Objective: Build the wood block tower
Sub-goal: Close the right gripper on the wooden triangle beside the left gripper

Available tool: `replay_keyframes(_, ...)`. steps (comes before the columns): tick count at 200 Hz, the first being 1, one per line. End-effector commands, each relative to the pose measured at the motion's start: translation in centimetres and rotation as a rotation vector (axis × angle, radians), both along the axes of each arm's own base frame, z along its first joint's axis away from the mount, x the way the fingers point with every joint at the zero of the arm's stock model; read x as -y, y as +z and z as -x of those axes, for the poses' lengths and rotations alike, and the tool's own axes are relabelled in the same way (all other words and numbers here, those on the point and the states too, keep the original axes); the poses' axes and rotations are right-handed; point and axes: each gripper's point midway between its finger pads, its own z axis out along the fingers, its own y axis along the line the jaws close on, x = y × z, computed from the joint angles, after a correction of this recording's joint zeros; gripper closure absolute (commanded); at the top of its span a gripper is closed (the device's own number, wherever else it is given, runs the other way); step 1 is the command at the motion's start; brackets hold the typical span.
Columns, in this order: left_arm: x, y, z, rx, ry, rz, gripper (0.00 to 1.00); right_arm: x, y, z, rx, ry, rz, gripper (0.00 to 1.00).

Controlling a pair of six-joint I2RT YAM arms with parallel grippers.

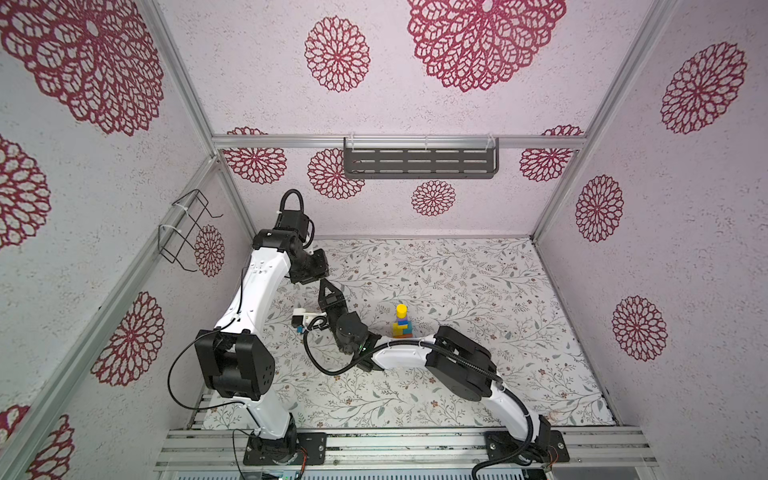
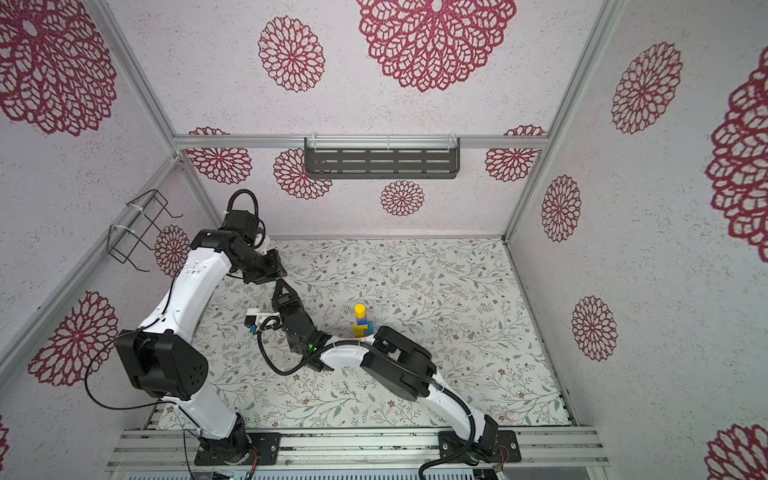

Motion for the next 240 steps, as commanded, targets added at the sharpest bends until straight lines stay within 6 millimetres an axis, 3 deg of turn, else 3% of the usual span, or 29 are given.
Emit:
replay_keyframes(1,1.0,0.6,1.4,-0.008,-0.033,0.013,0.74,0.7,4.0,-0.4,0.069,-0.025,-0.104,0.8)
replay_keyframes(75,0.7,-0.1,1.5,-0.019,-0.034,-0.004,0.74,0.8,4.0,-0.1,0.093,-0.025,-0.106,0.87)
replay_keyframes(101,0.7,-0.3,1.1,-0.025,-0.036,-0.001,0.74,0.8,4.3,0.6,0.11,-0.011,-0.101,0.75)
replay_keyframes(143,0.6,0.1,0.7,-0.015,-0.037,0.001,0.74,1.0,4.6,1.3,0.129,-0.004,-0.101,0.7)
replay_keyframes(183,1.0,0.3,0.8,-0.019,-0.038,0.022,0.74,0.9,5.2,1.4,0.138,0.003,-0.113,0.6)
replay_keyframes(211,1.6,0.3,1.1,-0.027,-0.053,0.051,0.74,0.6,4.8,1.3,0.135,0.008,-0.1,0.6)
replay_keyframes(240,1.6,0.2,1.5,-0.034,-0.062,0.046,0.75,0.7,4.9,0.9,0.133,-0.003,-0.105,0.69)
